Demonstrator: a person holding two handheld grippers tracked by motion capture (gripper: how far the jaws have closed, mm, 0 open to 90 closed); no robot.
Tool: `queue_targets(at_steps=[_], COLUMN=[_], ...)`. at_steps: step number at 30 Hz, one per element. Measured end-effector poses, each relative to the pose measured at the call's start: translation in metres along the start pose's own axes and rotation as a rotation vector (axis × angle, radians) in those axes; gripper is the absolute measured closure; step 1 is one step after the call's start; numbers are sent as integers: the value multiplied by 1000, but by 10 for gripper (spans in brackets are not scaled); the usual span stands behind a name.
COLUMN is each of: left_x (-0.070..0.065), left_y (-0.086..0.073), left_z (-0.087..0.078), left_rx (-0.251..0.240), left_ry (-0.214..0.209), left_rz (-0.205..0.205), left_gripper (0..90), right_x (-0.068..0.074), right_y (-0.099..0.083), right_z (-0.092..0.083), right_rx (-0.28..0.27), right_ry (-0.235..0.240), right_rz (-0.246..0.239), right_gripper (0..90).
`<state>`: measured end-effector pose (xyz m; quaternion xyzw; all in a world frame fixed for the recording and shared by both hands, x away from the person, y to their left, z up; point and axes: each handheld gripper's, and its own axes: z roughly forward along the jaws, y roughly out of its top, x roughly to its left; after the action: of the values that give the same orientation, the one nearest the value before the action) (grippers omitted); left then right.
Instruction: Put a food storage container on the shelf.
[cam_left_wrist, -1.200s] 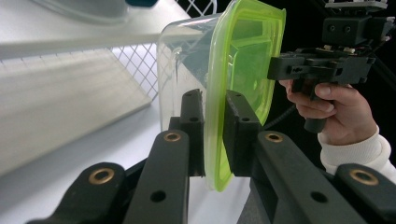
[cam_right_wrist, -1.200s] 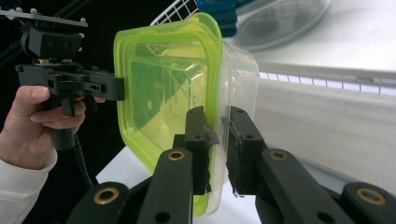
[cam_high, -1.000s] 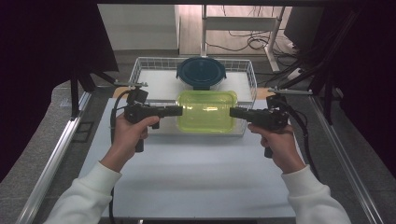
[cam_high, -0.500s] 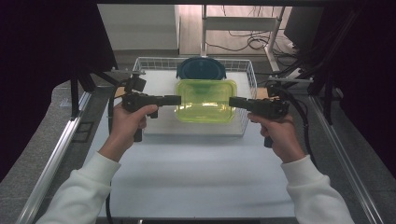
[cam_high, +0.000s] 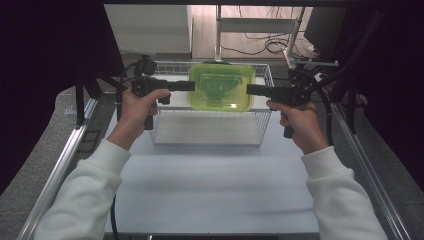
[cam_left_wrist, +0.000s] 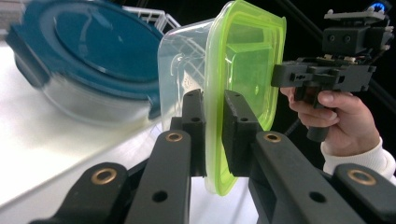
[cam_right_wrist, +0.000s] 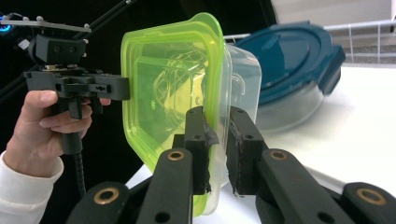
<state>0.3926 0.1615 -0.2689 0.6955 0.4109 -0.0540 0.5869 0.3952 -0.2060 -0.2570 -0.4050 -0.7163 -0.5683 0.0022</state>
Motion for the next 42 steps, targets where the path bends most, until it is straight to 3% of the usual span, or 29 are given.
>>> queue_targets(at_steps=[6, 16, 21, 29, 36, 42], left_x=[10, 34, 49, 63, 72, 78], left_y=[21, 45, 46, 48, 49, 49], left_z=[2, 7, 16, 23, 25, 28], left_rx=[-3, 7, 15, 11, -17, -30], left_ry=[-4, -31, -19, -27, -55, -55], left_rz=[-14, -101, -148, -198, -255, -309], left_gripper=[809, 808, 810, 809, 800, 782], right_x=[-3, -16, -28, -45, -60, -69], right_y=[23, 55, 62, 65, 71, 72], right_z=[7, 23, 36, 49, 60, 68], right_rx=[0, 17, 47, 66, 71, 62], right_ry=[-10, -9, -38, -50, -41, -35], right_rz=[3, 47, 88, 179, 237, 282], right_gripper=[782, 784, 785, 784, 774, 757])
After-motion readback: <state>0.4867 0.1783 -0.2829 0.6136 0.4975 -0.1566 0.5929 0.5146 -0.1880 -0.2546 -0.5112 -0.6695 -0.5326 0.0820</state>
